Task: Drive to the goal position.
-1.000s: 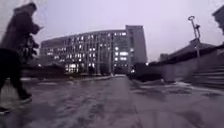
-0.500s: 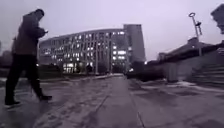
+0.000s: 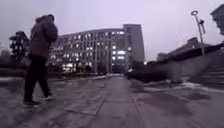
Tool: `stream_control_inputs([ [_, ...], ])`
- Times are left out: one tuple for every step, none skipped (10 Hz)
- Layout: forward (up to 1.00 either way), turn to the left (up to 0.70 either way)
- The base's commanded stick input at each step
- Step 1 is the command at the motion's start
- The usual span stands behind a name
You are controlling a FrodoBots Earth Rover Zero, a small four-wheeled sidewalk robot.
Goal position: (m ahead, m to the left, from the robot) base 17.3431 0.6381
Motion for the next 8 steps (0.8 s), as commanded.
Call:
stream_control_inputs([
  [1.0, 0.0],
  [1.0, 0.0],
  [1.0, 0.0],
  [1.0, 0.0],
  [1.0, 0.0],
  [1.0, 0.0],
  [1.0, 0.0],
  [1.0, 0.0],
])
